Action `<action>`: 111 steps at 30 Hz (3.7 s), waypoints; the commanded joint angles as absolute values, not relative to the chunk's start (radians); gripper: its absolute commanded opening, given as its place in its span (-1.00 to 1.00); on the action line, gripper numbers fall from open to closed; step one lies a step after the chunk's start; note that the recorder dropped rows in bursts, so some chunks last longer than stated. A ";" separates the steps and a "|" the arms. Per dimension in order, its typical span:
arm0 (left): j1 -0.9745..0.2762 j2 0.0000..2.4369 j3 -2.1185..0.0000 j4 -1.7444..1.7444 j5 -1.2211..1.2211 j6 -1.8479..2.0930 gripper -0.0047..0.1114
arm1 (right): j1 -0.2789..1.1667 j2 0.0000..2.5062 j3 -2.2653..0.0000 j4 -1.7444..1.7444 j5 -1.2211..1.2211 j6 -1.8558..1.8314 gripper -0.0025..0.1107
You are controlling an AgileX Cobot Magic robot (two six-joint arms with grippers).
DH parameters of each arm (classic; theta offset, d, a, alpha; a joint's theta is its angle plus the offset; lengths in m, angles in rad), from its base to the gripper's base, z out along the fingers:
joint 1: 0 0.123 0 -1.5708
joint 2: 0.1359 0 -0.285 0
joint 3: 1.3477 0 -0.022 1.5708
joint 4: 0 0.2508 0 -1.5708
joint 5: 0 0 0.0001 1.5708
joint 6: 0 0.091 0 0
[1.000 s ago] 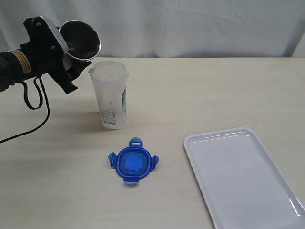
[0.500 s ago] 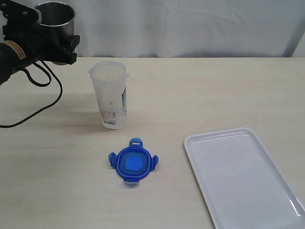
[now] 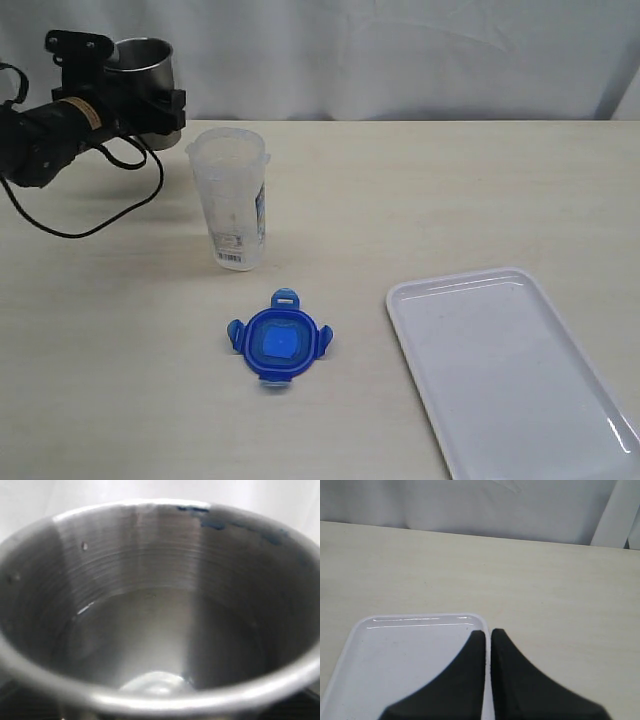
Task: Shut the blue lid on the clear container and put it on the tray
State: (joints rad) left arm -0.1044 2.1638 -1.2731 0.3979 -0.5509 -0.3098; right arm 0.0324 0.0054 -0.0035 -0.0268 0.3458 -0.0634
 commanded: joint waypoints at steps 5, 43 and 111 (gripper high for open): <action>-0.104 2.286 -1.465 0.382 -0.630 -0.341 -0.92 | 0.026 0.000 0.000 -0.031 0.342 -0.063 -0.88; -0.116 2.492 -1.629 0.459 -0.507 -0.399 -0.92 | 0.026 0.000 0.000 -0.031 0.342 -0.063 -0.88; -0.177 2.478 -1.629 0.540 -0.404 -0.529 0.54 | 0.026 0.000 0.000 -0.031 0.342 -0.063 -0.88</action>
State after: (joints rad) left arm -0.1679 2.4934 -1.6228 0.5292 -0.4099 -0.5198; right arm 0.0324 0.0054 -0.0035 -0.0268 0.3458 -0.0634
